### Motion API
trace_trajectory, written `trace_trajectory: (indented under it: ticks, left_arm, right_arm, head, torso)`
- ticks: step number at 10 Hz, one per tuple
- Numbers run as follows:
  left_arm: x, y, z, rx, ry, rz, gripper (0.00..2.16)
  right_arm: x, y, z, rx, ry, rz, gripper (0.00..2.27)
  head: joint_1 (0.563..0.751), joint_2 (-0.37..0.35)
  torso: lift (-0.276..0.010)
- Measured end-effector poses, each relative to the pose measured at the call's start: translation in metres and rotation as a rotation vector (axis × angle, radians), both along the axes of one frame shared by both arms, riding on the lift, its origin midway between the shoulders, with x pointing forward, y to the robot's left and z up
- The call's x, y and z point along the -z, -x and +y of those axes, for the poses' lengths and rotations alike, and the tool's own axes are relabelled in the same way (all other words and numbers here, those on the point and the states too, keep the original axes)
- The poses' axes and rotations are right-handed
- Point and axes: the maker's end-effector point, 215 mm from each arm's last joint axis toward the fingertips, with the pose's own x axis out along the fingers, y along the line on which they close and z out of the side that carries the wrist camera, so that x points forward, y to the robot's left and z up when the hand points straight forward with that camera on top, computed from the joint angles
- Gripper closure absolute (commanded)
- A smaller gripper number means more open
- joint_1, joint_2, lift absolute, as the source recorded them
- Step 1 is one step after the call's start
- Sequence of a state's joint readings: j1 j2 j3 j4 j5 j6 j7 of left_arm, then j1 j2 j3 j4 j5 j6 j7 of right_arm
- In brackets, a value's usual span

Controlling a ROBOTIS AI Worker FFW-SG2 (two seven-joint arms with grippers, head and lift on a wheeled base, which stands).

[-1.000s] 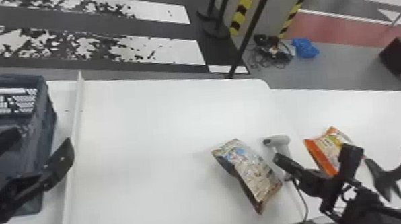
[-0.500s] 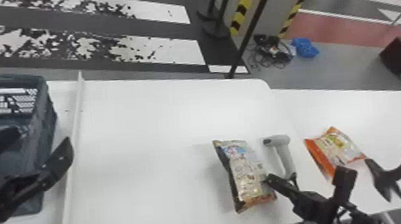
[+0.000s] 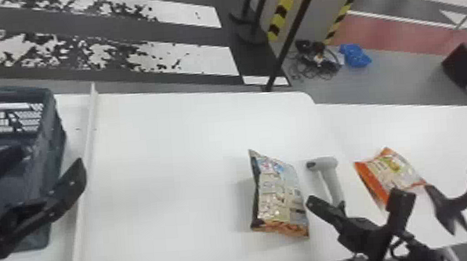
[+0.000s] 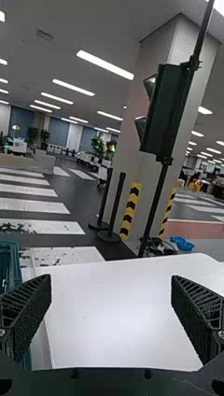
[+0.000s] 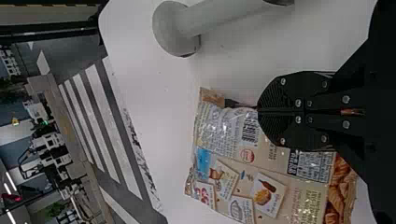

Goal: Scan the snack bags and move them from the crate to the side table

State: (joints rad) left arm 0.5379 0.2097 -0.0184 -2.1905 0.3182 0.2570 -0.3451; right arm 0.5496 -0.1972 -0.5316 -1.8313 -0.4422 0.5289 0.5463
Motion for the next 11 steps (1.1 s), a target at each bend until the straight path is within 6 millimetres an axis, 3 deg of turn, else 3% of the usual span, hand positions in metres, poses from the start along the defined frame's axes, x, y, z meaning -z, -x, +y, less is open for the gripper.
trace_trajectory:
  ticks: [2, 4, 7, 11]
  left_arm:
    - [0.000, 0.002, -0.006, 0.009, -0.002, 0.000, 0.04]
    - [-0.002, 0.003, -0.011, 0.016, -0.008, -0.003, 0.04]
    - [0.004, 0.005, -0.010, 0.013, -0.024, 0.007, 0.04]
    - [0.015, 0.006, -0.008, 0.010, -0.034, 0.024, 0.04]
  right_arm:
    - [-0.042, -0.024, -0.002, -0.018, 0.012, -0.065, 2.22]
    - [-0.062, -0.046, 0.021, -0.062, 0.001, -0.103, 2.22]
    - [-0.040, -0.061, 0.071, -0.142, -0.017, -0.092, 2.22]
    - [-0.013, -0.069, 0.074, -0.177, 0.013, -0.073, 2.22]
  head:
    - [0.695, -0.350]
    - [0.695, -0.350]
    - [0.695, -0.306]
    - [0.695, -0.292]
  torso:
    - [-0.087]
    - [-0.087]
    - [-0.087]
    - [-0.087]
